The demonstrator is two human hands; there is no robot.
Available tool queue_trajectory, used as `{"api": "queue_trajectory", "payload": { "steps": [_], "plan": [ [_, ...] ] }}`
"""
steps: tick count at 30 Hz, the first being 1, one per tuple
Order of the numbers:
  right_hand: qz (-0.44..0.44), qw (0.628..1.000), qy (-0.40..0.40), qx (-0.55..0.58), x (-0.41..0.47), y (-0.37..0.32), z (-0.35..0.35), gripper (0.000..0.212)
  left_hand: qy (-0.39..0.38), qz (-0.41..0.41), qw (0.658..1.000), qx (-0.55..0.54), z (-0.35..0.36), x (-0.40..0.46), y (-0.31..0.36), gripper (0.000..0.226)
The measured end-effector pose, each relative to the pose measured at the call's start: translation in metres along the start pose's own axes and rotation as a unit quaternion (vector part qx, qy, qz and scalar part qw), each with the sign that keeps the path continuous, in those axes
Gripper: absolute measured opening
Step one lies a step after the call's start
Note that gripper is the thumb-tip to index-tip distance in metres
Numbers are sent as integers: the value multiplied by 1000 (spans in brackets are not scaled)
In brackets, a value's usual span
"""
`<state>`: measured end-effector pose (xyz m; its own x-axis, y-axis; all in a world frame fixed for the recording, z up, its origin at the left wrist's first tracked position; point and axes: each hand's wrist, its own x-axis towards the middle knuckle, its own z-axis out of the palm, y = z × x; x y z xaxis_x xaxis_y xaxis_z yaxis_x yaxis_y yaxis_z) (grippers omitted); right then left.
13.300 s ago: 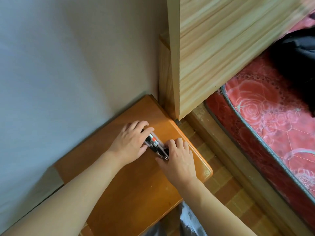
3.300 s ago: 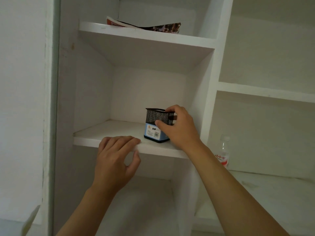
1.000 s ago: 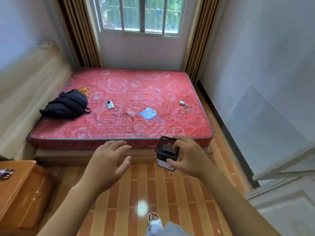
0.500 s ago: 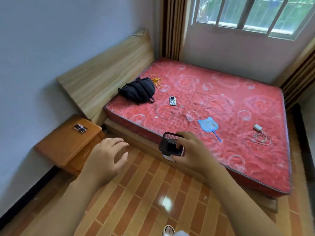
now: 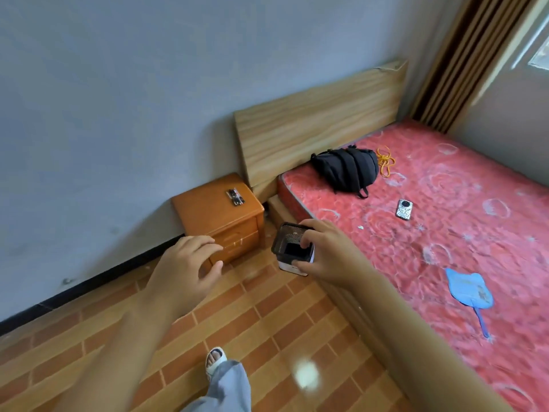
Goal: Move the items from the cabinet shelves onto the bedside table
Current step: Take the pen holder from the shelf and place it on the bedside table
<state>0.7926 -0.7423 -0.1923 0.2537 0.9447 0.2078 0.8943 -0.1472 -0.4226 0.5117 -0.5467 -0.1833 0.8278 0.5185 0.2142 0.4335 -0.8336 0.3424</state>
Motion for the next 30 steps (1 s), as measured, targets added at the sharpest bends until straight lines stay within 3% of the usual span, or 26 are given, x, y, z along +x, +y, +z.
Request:
{"api": "queue_trajectory", "payload": {
  "steps": [10,20,30],
  "plan": [
    [-23,999,-15,-16,156,-37,34,32,35,-76,996,-15,-25,44,-133,51],
    [-44,998,-45,-20,289,-64,86,36,18,-130,991,25,-56,78,-263,53],
    [-29,998,-60,-9,380,-25,120,31,-3,-143,990,19,-32,152,-321,50]
  ]
}}
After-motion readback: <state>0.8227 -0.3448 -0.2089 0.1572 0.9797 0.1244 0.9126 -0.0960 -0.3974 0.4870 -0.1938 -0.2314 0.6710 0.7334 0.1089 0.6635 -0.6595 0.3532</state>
